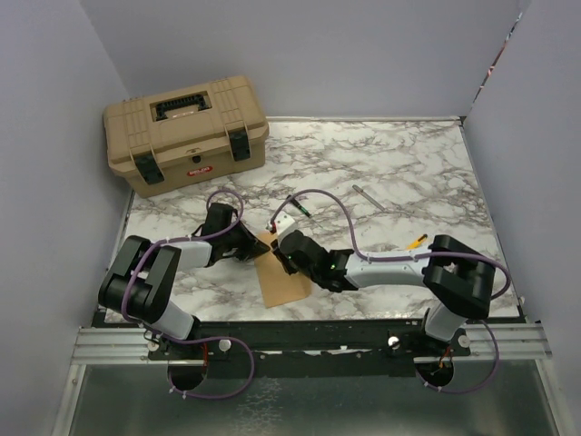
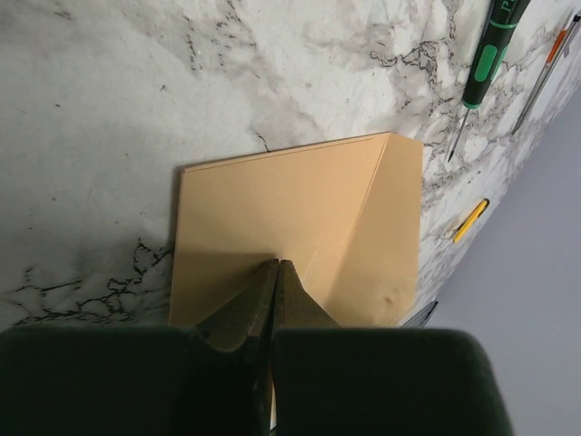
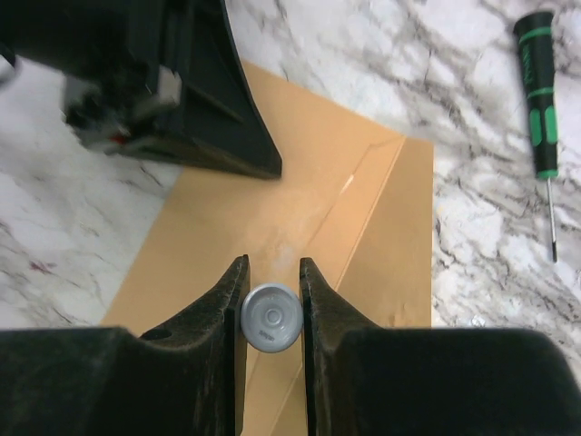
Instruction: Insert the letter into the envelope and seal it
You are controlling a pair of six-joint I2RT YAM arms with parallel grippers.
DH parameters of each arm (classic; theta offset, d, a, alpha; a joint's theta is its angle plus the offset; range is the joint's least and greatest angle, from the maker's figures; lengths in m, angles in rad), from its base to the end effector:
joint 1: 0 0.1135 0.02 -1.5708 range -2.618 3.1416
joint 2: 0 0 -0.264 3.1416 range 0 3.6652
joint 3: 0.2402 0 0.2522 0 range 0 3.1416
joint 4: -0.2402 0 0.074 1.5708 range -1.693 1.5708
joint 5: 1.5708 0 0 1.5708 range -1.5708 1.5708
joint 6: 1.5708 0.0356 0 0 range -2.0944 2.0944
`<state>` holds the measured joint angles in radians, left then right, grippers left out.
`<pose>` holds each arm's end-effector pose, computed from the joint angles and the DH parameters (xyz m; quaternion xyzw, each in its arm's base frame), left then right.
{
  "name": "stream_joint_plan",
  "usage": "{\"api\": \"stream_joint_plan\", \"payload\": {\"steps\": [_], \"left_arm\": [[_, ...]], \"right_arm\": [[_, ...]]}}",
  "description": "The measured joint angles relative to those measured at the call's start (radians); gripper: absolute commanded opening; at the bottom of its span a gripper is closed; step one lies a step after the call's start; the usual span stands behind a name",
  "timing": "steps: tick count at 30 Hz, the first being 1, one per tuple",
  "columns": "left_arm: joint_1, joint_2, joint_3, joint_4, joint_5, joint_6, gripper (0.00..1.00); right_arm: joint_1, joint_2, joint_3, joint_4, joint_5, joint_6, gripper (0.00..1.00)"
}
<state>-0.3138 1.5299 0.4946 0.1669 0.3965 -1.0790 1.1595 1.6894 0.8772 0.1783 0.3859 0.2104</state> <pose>0.2381 -0.0917 0.1157 -0.2808 0.8793 -0.3582 0.1401 0.1520 0.3150 0.1758 -0.3231 0.8185 0.1478 0.4514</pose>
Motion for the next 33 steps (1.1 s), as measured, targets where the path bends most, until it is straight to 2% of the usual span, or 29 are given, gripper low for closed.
{"api": "stream_joint_plan", "payload": {"steps": [12,22,33], "left_arm": [[0.003,-0.002,0.000,-0.002,0.004,-0.015,0.00],[0.005,-0.002,-0.001,-0.008,0.004,-0.059,0.00],[0.008,-0.006,-0.013,-0.007,0.003,-0.130,0.00]], "right_arm": [[0.000,-0.013,0.047,0.143,0.041,-0.030,0.00],[0.000,0.079,-0.021,0.290,0.077,-0.047,0.00],[0.006,0.108,-0.113,0.427,0.061,-0.049,0.00]]}}
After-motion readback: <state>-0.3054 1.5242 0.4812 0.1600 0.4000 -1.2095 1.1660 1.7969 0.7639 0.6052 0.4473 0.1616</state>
